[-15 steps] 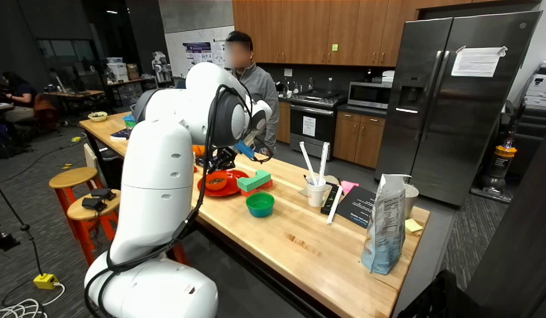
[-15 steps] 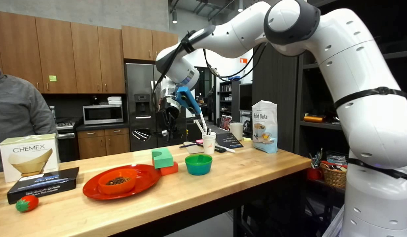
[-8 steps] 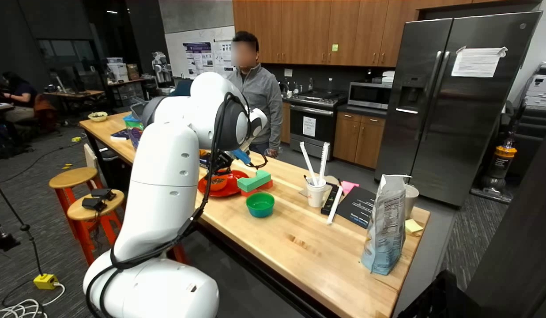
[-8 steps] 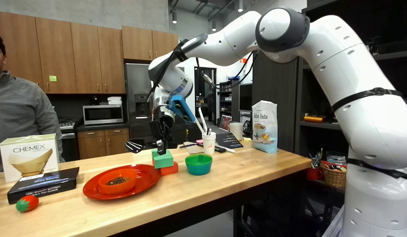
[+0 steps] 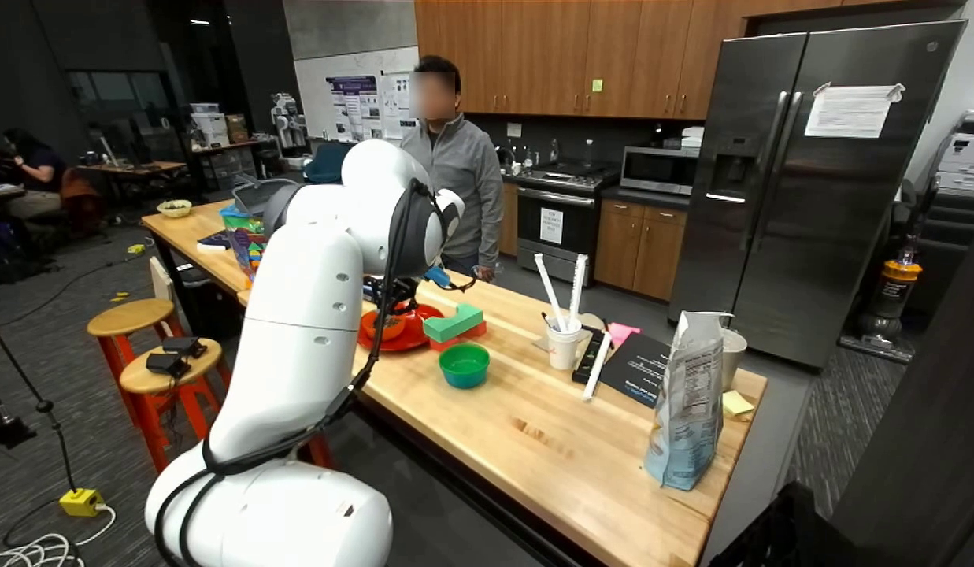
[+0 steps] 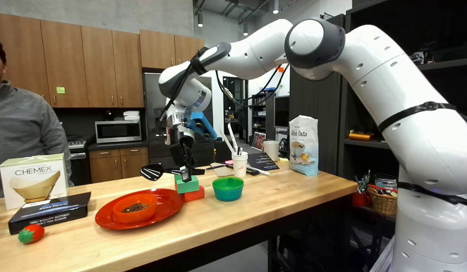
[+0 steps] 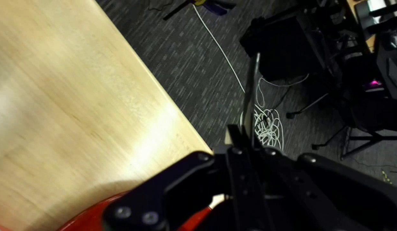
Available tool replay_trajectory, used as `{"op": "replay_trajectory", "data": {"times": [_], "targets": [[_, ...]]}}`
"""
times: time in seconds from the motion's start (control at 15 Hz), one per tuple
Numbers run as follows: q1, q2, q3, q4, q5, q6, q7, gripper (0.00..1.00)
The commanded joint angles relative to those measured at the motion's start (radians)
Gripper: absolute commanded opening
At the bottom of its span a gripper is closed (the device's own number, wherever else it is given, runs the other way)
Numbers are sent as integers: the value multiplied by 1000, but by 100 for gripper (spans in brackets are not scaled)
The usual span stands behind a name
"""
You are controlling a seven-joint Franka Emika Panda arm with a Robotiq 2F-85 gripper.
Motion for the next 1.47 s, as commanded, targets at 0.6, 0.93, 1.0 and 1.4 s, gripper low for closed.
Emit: {"op": "replay_trajectory", "data": {"times": [0.6,0.93,1.0,1.4], "targets": [[75,83,32,187,-257,-89,-30,1],[67,82,40,166,-238,-72,-36,4],[67,82,40,167,-238,-72,-36,1],[110,61,29,119,-352,-59,-5,1]]}}
